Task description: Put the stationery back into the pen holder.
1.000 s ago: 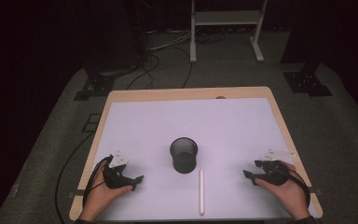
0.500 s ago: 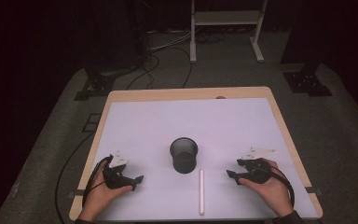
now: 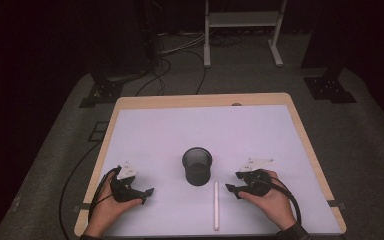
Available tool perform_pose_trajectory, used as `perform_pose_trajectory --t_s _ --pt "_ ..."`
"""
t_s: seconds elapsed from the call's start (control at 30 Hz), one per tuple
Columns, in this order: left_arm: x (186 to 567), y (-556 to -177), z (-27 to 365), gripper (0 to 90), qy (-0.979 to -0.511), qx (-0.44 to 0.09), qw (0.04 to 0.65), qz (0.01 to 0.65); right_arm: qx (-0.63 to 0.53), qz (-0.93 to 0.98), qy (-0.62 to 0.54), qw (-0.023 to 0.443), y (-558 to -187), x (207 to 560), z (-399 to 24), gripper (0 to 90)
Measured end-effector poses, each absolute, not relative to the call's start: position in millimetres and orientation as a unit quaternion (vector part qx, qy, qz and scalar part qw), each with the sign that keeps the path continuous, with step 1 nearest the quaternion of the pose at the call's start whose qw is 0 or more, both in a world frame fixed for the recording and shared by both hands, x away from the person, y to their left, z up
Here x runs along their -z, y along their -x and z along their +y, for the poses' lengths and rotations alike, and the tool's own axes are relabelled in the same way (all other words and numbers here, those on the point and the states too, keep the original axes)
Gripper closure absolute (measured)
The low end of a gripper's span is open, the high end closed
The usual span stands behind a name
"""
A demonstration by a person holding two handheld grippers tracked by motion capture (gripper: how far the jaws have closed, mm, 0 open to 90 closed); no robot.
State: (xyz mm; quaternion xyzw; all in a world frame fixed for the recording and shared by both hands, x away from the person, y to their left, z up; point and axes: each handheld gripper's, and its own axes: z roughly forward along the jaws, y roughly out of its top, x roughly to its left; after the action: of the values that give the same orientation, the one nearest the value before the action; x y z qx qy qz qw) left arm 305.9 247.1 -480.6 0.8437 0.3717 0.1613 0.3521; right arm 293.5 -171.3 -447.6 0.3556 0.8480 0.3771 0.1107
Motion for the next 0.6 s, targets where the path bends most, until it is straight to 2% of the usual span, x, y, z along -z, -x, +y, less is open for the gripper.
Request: perform_pose_trajectory --t_s 0.6 --pt "480 -306 247 0.3 -0.844 -0.161 0.352 0.372 -0.361 0.874 -0.315 0.079 -285 460 -128 41.3"
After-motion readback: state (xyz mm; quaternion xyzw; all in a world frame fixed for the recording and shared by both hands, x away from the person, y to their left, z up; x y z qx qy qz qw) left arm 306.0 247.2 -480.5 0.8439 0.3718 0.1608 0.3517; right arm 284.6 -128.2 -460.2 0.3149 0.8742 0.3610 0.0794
